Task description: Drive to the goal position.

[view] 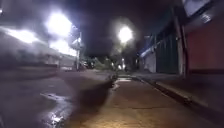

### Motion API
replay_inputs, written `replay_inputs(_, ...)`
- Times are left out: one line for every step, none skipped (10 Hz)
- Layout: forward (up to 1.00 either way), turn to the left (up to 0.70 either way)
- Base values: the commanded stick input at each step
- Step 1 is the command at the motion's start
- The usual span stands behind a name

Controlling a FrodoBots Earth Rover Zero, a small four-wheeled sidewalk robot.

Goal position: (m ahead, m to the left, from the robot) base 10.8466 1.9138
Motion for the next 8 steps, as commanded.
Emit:
replay_inputs(0.70, -0.35)
replay_inputs(0.70, -0.35)
replay_inputs(0.70, -0.35)
replay_inputs(0.70, -0.35)
replay_inputs(0.70, -0.35)
replay_inputs(0.70, -0.35)
replay_inputs(0.70, -0.35)
replay_inputs(0.70, -0.35)
